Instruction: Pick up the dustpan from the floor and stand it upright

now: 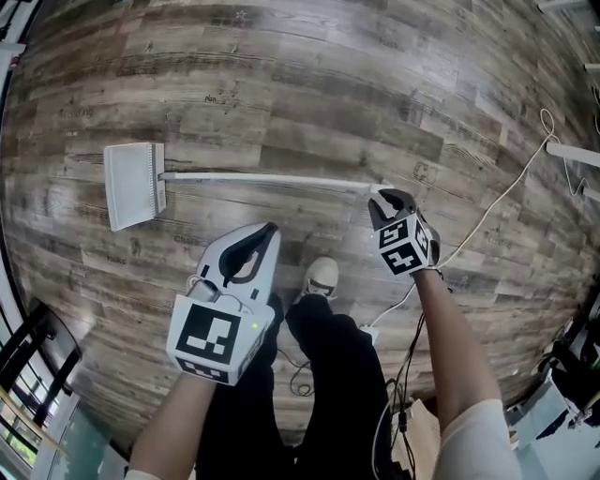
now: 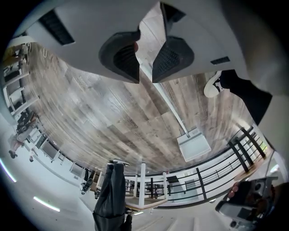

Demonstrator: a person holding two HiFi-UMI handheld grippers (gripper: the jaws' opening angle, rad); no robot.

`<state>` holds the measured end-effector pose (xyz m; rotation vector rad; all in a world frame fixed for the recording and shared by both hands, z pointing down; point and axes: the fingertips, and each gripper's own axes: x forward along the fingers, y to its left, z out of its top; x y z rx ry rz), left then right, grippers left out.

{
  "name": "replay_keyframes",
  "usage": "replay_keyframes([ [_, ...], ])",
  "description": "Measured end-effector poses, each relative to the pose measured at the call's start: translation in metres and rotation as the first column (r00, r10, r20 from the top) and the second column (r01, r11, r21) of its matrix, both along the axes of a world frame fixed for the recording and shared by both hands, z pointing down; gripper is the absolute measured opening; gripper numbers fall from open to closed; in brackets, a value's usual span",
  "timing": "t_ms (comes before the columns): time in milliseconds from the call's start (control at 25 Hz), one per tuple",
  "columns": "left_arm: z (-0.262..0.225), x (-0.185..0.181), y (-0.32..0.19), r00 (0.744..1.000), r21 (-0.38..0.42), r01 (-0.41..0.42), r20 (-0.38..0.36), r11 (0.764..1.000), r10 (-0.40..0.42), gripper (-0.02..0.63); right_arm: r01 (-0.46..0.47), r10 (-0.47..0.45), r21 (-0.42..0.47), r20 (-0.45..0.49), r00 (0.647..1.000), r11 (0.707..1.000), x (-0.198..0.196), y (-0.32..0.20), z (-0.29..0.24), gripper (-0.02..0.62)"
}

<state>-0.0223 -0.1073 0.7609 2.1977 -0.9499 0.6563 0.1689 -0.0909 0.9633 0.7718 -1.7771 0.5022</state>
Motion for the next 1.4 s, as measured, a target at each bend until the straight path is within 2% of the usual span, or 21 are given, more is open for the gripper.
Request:
replay_keyframes([
  [200, 0.025, -0.001, -0.005, 0.999, 0.001, 0.017, -0.029, 1.000, -0.017, 0.023, 0.087, -0.089, -0.043, -0.053, 0.995, 0.995, 0.006, 0.012, 0.050, 0.137],
  [320, 0.036, -0.003, -0.006, 1.000, 0.022, -0.004, -0.022, 1.000, 0.005, 0.023, 0.133, -0.138, -0.062, -0.089, 0.986, 0.989, 0.014, 0.021, 0.076, 0.153],
  [440, 0.053, -0.003, -0.004, 0.999, 0.039, -0.045, 0.011, 0.998, 0.044, 0.023, 0.115, -0.124, -0.079, -0.117, 0.985, 0.990, 0.026, 0.026, 0.102, 0.161],
  [520, 0.064, -0.002, -0.004, 0.999, 0.022, -0.039, -0.006, 0.999, 0.039, 0.023, 0.095, -0.105, -0.081, -0.129, 0.986, 0.992, 0.032, 0.026, 0.117, 0.164],
  [720, 0.083, -0.003, -0.001, 0.996, 0.050, -0.091, 0.021, 0.995, 0.090, 0.023, 0.133, -0.149, -0.106, -0.169, 0.974, 0.985, 0.042, 0.029, 0.153, 0.173],
  [840, 0.090, -0.002, -0.002, 0.996, 0.040, -0.087, 0.007, 0.995, 0.086, 0.023, 0.142, -0.165, -0.119, -0.211, 0.964, 0.983, 0.050, 0.028, 0.172, 0.173],
  [1080, 0.101, 0.002, 0.001, 0.996, 0.030, -0.085, -0.008, 0.996, 0.085, 0.023, 0.199, -0.229, -0.138, -0.257, 0.939, 0.970, 0.058, 0.026, 0.196, 0.173],
  [1240, 0.108, -0.001, 0.002, 0.997, 0.024, -0.083, -0.007, 0.996, 0.083, 0.023, 0.244, -0.281, -0.151, -0.319, 0.905, 0.958, 0.062, 0.022, 0.206, 0.150],
  [1400, 0.106, 0.000, -0.001, 0.997, 0.038, -0.081, -0.011, 0.996, 0.081, 0.023, 0.259, -0.305, -0.177, -0.317, 0.898, 0.949, 0.062, 0.027, 0.205, 0.146],
])
